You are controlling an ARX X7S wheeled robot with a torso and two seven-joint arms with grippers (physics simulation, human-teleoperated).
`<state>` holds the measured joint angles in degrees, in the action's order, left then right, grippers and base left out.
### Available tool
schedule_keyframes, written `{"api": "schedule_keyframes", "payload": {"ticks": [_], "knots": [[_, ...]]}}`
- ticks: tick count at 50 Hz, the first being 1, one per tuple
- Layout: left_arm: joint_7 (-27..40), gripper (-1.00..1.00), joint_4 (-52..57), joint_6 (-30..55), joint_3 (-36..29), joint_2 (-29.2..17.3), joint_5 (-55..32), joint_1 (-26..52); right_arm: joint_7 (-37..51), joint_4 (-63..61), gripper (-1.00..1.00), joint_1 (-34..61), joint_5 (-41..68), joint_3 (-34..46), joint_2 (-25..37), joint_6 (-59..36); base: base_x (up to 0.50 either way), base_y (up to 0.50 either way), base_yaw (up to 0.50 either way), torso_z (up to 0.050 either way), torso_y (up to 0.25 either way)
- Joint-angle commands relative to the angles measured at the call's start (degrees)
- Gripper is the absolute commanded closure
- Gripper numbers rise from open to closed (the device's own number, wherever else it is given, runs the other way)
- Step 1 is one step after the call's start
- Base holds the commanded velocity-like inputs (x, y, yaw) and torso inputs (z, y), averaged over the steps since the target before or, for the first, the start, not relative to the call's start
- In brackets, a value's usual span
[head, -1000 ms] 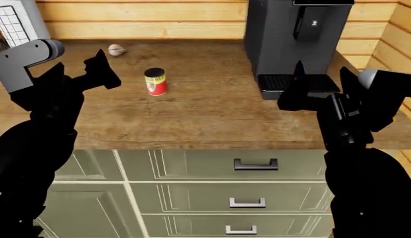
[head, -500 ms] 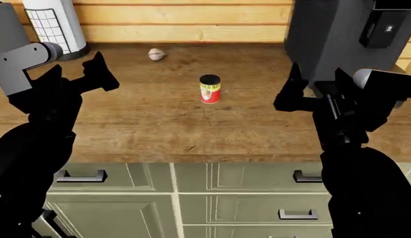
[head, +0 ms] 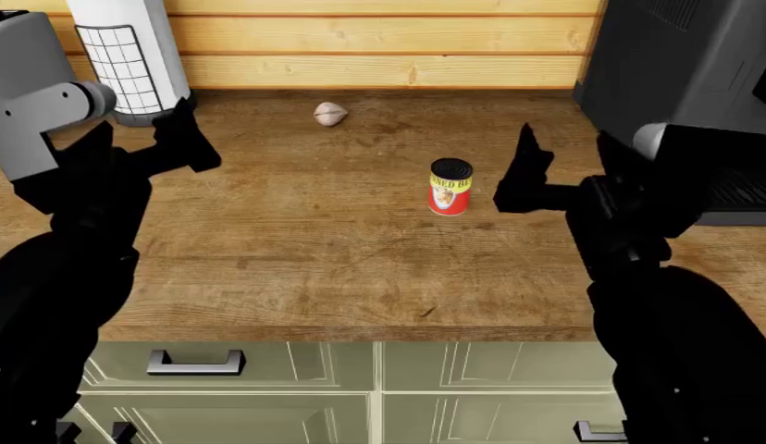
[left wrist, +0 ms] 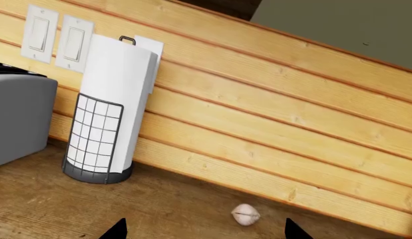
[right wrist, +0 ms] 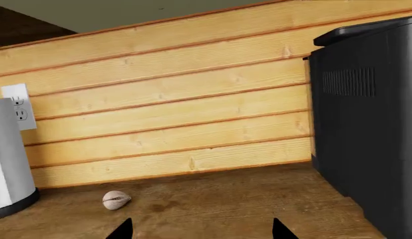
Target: Pick the cans from the counter and place them in their designated side in the cabinet.
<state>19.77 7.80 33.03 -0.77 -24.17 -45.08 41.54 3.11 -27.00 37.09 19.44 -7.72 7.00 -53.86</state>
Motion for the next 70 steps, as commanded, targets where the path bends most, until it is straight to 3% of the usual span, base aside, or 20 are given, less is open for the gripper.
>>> {"api": "schedule_keyframes", "payload": {"ticks": [1,22,70], "knots": [[0.0,-1.0,0.4,0.0,-0.3,-0.1,-0.2,-0.7,-1.0,-0.8,-1.0,4.3,5.3,2.0,2.1,-14.9,0.0,0.0,0.0,0.0,0.0],[0.1,-1.0,0.6,0.2,-0.2,-0.4,-0.8,-0.8,-2.1,0.8,-1.0,4.1,7.6,3.5,2.9,-17.3,0.0,0.0,0.0,0.0,0.0],[0.2,-1.0,-1.2,-1.4,-0.2,-0.8,0.0,-1.4,-7.2,24.2,-1.0,10.2,1.8,14.5,5.1,-1.4,0.0,0.0,0.0,0.0,0.0]]}}
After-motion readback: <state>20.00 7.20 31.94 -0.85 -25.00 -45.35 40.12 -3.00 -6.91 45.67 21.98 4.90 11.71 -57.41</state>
